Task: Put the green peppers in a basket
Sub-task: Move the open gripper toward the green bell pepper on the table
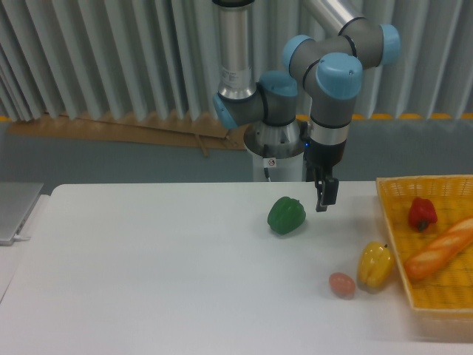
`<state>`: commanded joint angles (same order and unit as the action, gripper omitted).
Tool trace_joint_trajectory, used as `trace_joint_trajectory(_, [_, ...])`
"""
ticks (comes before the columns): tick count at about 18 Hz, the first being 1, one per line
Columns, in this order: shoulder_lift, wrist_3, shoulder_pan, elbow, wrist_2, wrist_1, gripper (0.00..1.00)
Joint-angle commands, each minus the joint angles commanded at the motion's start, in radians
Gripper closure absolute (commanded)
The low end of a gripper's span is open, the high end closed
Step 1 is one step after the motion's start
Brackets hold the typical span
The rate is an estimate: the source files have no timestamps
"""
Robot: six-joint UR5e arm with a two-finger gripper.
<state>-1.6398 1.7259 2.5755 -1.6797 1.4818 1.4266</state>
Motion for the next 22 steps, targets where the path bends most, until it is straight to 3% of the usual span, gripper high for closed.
trace_joint_trajectory(7, [0.000,-0.008,0.028,-0.015,0.000,0.005,0.00])
trace_joint_trajectory(11, [0.003,-0.103,0.025,-0.037,-0.002,0.005,0.00])
trace_joint_trajectory(22, [0.005,-0.179,0.022,-0.094,-0.012,0.005,0.00])
